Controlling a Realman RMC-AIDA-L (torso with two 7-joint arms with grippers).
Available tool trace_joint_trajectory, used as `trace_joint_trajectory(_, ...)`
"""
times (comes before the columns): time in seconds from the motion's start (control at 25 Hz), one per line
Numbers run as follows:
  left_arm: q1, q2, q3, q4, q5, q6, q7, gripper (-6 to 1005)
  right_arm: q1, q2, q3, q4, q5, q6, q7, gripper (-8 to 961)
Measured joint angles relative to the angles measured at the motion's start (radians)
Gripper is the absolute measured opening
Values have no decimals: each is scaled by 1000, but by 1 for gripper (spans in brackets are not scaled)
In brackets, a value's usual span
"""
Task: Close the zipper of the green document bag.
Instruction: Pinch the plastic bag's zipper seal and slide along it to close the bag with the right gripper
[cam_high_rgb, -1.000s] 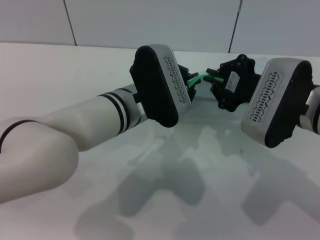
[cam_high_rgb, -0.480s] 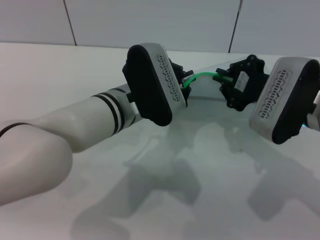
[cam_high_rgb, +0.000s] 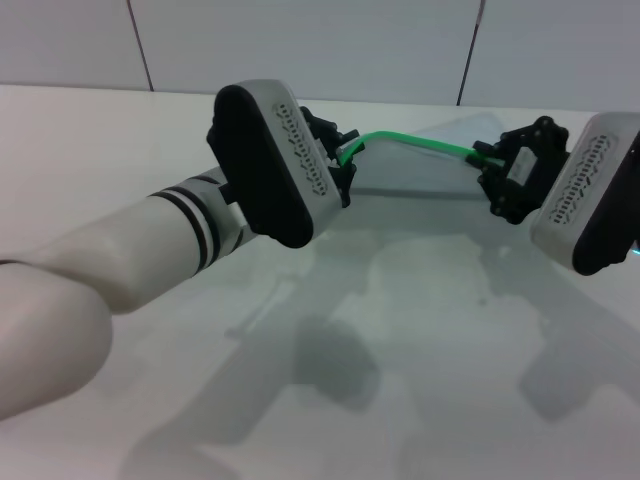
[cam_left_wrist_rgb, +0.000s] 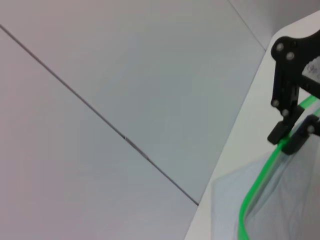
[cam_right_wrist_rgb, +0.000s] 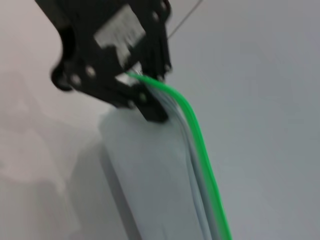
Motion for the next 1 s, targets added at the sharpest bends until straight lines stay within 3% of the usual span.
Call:
trace_joint_trajectory(0.6,173,-2,-48,162,3,2,51,31,4,-1,186,120,-1,25,-8,93)
trace_joint_trajectory(0.84,183,-1,-52,170,3,1,52,27,-1,-2,207,130,-6,74,-9,107)
trace_joint_trajectory(1.0,186,-2,-55,171,2,-22,52,25,-4,1,194,141,-7,193,-9,117)
